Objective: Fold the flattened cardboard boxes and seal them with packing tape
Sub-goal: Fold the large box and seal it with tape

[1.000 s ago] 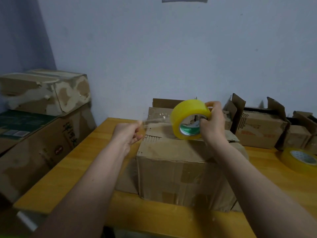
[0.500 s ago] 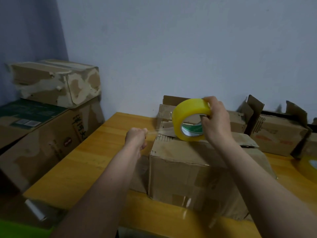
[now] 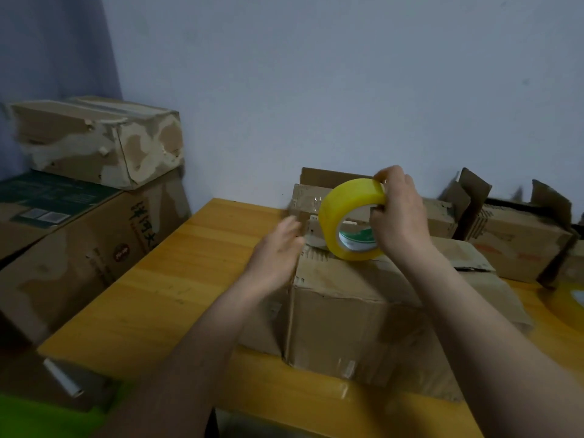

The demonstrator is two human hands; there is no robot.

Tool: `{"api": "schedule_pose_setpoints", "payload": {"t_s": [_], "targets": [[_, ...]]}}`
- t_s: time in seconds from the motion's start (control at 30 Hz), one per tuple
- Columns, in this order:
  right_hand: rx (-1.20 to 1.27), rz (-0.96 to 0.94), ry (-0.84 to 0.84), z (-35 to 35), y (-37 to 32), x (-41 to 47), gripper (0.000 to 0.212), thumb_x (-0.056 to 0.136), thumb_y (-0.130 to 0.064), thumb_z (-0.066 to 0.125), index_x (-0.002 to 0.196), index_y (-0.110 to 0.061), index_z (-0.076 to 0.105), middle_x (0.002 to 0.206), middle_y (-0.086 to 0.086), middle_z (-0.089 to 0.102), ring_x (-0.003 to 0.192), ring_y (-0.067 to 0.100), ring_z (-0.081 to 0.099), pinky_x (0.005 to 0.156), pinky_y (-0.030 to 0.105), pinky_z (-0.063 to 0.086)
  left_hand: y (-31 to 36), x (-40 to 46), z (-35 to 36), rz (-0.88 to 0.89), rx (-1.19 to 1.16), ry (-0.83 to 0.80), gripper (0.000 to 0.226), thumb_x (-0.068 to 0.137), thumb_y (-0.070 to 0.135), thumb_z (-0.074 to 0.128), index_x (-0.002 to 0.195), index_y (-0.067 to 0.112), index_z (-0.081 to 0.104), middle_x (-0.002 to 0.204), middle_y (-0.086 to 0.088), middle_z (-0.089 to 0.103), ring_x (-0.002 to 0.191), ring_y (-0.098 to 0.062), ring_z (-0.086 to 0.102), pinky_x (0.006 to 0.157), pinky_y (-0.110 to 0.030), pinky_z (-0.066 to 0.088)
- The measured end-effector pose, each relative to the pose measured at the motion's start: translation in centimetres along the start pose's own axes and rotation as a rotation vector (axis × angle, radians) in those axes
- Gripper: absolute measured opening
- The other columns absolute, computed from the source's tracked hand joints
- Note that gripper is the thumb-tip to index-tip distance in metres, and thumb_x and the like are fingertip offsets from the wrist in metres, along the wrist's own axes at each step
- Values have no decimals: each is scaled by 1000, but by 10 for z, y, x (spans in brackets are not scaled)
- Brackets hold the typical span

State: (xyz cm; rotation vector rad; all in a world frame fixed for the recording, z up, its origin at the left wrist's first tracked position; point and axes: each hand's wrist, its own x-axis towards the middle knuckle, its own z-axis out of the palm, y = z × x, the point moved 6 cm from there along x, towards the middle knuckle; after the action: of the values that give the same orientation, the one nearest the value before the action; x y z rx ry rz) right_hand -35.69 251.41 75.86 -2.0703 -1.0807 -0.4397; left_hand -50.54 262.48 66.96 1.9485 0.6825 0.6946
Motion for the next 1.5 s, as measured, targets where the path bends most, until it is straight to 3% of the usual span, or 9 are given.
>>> {"api": "schedule_pose_setpoints", "payload": {"t_s": [0.1, 0.23, 0.57, 0.63, 0.77, 1.03, 1.13, 1.33, 1.5], "targets": [[65, 38, -5, 0, 6, 2, 40, 79, 10, 51, 114, -10, 43, 104, 6, 45, 89, 23, 43, 71, 35, 35, 17, -14, 32, 32, 315, -349, 109, 75, 71, 56, 155, 25, -2, 162, 9, -9, 149, -12, 0, 120, -39, 16], [383, 314, -67, 9, 39, -4, 31, 87, -2, 59, 111, -18, 46, 104, 2, 52, 98, 22, 54, 80, 38, 49, 13, -14, 32, -48, 559, -373, 141, 55, 71, 77, 154, 23, -12, 159, 10, -23, 148, -13, -4, 119, -35, 16], [496, 300, -209, 12, 58, -4, 27, 90, -2, 58, 110, -18, 51, 108, 8, 60, 97, 23, 57, 74, 31, 45, 6, -16, 33, -94, 426, -389, 129, 63, 62, 79, 152, 36, -11, 161, 4, 18, 143, -20, 27, 106, -27, 32], [481, 312, -202, 14, 61, -6, 27, 91, -5, 58, 116, -14, 51, 109, 7, 58, 100, 23, 56, 77, 32, 45, 12, -14, 36, -134, 547, -414, 132, 63, 66, 77, 152, 34, -15, 162, 0, 13, 146, -24, 20, 113, -34, 29], [482, 314, -199, 11, 62, -6, 24, 92, -7, 56, 116, -12, 53, 108, 9, 59, 103, 26, 56, 84, 38, 47, 32, -8, 49, -61, 843, -379, 144, 52, 78, 73, 153, 25, -15, 158, 3, -25, 147, -20, -19, 121, -45, 7], [234, 188, -235, -36, 77, 0, 32, 88, 6, 47, 115, -10, 44, 99, 9, 49, 92, 26, 49, 74, 37, 42, 26, -12, 47, -90, 949, -432, 139, 57, 88, 54, 152, 14, -14, 158, 0, -24, 148, -18, -13, 121, -39, -4], [110, 194, -195, -70, 107, 4, 39, 87, 2, 52, 123, -12, 46, 106, 6, 48, 95, 26, 50, 82, 43, 48, 31, -17, 52, -106, 942, -467, 141, 53, 89, 53, 152, 15, -14, 159, 2, -24, 148, -19, -13, 121, -38, -3], [335, 272, -93, -67, 134, -18, 37, 88, 3, 54, 120, -15, 54, 103, 3, 57, 97, 21, 53, 81, 36, 45, 48, -3, 74, -222, 1002, -378, 150, 40, 103, 11, 153, 6, -3, 160, -11, -15, 148, -28, -12, 121, -44, -1], [430, 358, -119, -58, 141, -25, 30, 93, -3, 52, 121, -15, 48, 105, 2, 53, 98, 18, 50, 80, 29, 42, 56, -13, 94, -33, 979, -334, 112, 75, 87, 22, 153, 14, -11, 160, -2, -18, 147, -16, -16, 118, -33, -6]]}}
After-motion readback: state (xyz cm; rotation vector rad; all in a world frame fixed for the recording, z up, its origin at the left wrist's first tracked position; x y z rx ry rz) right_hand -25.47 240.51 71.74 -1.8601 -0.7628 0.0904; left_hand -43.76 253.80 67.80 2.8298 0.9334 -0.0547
